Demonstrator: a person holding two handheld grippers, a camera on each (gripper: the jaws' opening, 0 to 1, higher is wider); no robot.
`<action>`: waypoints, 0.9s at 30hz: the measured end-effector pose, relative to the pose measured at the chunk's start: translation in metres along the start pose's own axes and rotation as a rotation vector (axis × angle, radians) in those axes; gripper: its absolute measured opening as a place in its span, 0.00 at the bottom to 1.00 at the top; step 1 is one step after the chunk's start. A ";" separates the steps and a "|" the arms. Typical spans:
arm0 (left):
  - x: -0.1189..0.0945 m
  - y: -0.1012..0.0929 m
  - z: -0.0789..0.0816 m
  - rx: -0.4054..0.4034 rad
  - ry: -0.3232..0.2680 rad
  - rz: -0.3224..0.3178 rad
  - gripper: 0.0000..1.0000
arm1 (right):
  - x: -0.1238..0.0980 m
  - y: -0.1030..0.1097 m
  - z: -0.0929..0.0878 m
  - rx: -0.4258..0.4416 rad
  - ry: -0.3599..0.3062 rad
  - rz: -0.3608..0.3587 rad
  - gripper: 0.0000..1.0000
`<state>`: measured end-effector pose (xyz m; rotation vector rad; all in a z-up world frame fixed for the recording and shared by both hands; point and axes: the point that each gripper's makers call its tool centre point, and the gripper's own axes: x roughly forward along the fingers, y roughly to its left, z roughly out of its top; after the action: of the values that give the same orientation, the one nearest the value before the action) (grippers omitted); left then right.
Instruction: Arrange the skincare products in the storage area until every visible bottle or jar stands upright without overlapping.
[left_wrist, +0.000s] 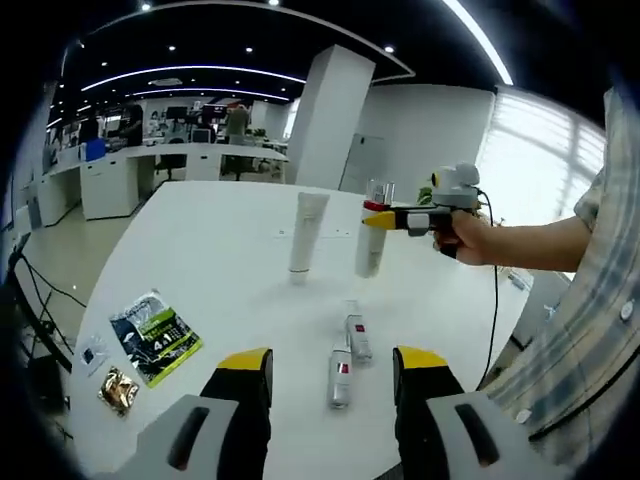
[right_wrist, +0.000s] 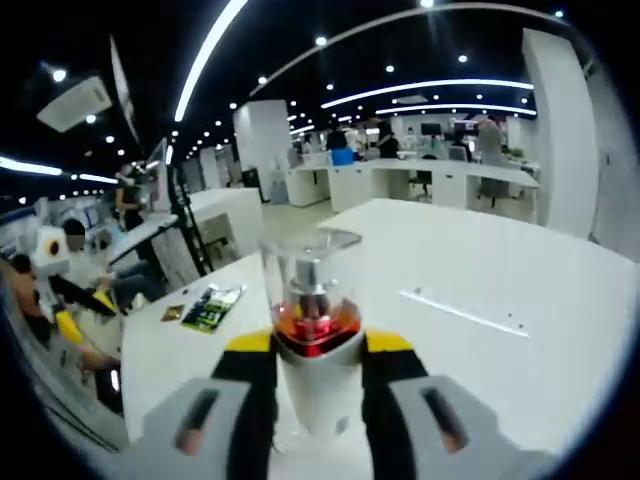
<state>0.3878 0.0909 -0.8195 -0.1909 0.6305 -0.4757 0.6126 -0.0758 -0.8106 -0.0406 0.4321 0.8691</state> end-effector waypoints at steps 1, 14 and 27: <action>-0.002 0.002 -0.002 -0.008 0.002 0.011 0.49 | 0.002 -0.002 -0.001 -0.001 0.003 -0.001 0.29; -0.008 0.012 0.000 -0.078 -0.009 0.071 0.49 | 0.032 -0.030 -0.022 -0.031 0.021 -0.013 0.29; -0.019 0.018 -0.007 -0.119 0.004 0.125 0.49 | 0.056 -0.047 -0.032 -0.048 0.016 -0.013 0.29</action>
<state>0.3773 0.1160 -0.8205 -0.2618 0.6714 -0.3180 0.6683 -0.0720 -0.8679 -0.0949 0.4256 0.8666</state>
